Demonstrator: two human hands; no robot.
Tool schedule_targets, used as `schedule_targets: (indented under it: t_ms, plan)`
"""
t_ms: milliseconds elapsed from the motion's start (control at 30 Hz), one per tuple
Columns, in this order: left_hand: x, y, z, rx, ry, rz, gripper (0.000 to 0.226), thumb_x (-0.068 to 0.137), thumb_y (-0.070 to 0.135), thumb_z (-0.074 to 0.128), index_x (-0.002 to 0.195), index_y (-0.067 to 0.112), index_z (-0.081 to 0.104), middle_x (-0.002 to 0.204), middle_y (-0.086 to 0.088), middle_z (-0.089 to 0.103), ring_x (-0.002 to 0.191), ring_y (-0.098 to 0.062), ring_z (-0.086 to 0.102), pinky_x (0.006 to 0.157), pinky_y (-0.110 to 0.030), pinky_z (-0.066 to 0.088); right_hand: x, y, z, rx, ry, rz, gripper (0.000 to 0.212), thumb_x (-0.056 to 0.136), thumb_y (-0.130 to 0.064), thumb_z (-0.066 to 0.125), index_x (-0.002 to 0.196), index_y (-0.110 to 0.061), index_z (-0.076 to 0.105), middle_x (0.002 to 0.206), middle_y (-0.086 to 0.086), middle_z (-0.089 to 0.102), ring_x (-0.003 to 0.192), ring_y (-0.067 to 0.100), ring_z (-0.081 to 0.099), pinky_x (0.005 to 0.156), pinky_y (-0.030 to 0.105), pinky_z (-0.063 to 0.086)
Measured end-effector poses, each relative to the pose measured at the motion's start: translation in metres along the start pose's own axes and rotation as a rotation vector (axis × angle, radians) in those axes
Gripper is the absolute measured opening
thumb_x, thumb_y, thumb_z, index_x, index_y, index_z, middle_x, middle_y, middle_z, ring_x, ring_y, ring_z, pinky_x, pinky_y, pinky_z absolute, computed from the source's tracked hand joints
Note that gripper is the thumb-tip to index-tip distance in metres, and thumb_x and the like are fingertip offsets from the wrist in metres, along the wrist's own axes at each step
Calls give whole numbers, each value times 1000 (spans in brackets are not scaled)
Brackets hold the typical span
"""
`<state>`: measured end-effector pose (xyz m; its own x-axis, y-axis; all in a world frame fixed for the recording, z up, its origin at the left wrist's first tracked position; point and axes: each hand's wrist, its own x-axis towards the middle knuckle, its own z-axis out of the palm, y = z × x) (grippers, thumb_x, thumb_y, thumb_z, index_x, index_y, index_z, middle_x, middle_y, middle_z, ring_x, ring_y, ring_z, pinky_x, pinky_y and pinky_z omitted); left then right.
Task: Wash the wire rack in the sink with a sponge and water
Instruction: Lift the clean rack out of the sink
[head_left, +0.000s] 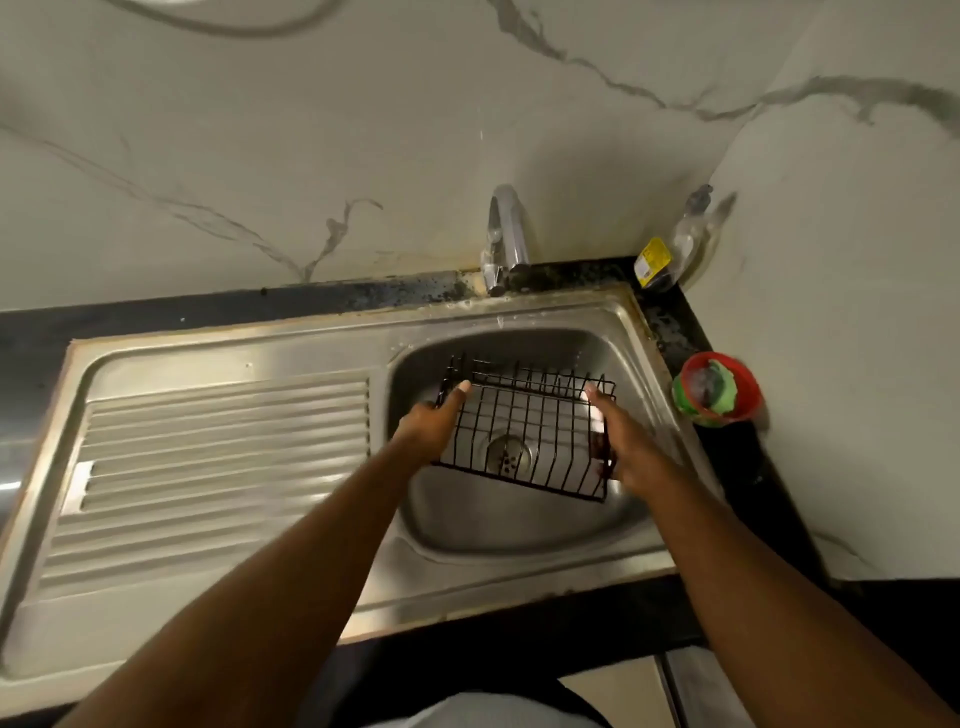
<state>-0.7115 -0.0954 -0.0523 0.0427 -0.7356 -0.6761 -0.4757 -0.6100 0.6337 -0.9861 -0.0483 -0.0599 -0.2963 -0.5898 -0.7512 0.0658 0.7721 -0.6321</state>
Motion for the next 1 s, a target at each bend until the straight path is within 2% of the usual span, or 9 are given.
schedule_targets:
  t_ms: [67, 200, 267, 400, 500, 600, 667, 800, 1000]
  plan:
    - [-2, -3, -4, 19, -92, -55, 99, 83, 91, 46, 147, 16, 51, 129, -23, 64, 109, -36, 67, 100, -54, 57, -6, 7, 2, 7, 16, 80, 77, 71, -84, 66, 126, -30, 58, 103, 10, 62, 76, 21, 57, 68, 33, 46]
    - [7, -6, -13, -18, 7, 102, 126, 58, 107, 45, 150, 21, 51, 136, -16, 64, 118, -37, 65, 103, -56, 55, -8, 6, 7, 64, 30, -194, 68, 88, -76, 56, 136, -29, 58, 80, 4, 56, 66, 17, 55, 54, 29, 43]
    - [10, -7, -19, -26, -10, 123, 131, 53, 109, 45, 148, 19, 53, 131, -13, 66, 113, -33, 67, 101, -54, 56, -13, 6, 12, 102, 30, -195, 61, 87, -76, 58, 128, -31, 60, 88, 8, 60, 75, 21, 59, 58, 30, 44]
    - [1, 2, -30, -74, -28, 163, 110, 70, 98, 51, 146, 18, 55, 131, -9, 64, 114, -30, 64, 106, -53, 52, -21, 1, 22, 122, 52, -212, 59, 84, -78, 59, 127, -38, 56, 125, 6, 62, 112, 27, 65, 82, 39, 54]
    - [-10, 3, -39, -152, 12, 281, 73, 96, 71, 54, 149, 20, 52, 137, -5, 61, 121, -25, 58, 108, -42, 47, -29, -3, 32, 137, 40, -290, 65, 82, -80, 59, 133, -39, 56, 138, -6, 55, 118, 23, 62, 100, 46, 55]
    - [-28, -2, -52, -202, 53, 354, 60, 104, 58, 52, 149, 19, 52, 131, 0, 58, 125, -21, 54, 98, -33, 42, -37, -6, 46, 120, 52, -323, 102, 65, -90, 65, 147, -31, 51, 148, -6, 53, 127, 22, 57, 106, 51, 51]
    - [-38, -7, -64, -202, 107, 378, 56, 105, 58, 49, 143, 17, 55, 126, -1, 59, 120, -21, 57, 93, -33, 42, -42, -12, 58, 116, 57, -337, 119, 57, -94, 67, 154, -30, 44, 155, -3, 49, 136, 25, 51, 109, 54, 47]
    - [-53, -25, -89, -193, 217, 397, 62, 107, 58, 45, 149, 13, 51, 141, -10, 60, 118, -19, 52, 95, -35, 41, -51, -23, 93, 94, 10, -414, 118, 62, -93, 65, 157, -29, 36, 163, 0, 39, 145, 28, 43, 114, 53, 40]
    - [-73, -59, -138, -260, 373, 353, 69, 104, 62, 47, 152, 13, 49, 149, -9, 56, 130, -20, 51, 102, -36, 42, -76, -28, 157, 51, -41, -416, 94, 87, -73, 61, 161, -24, 29, 166, 7, 32, 149, 32, 37, 112, 53, 37]
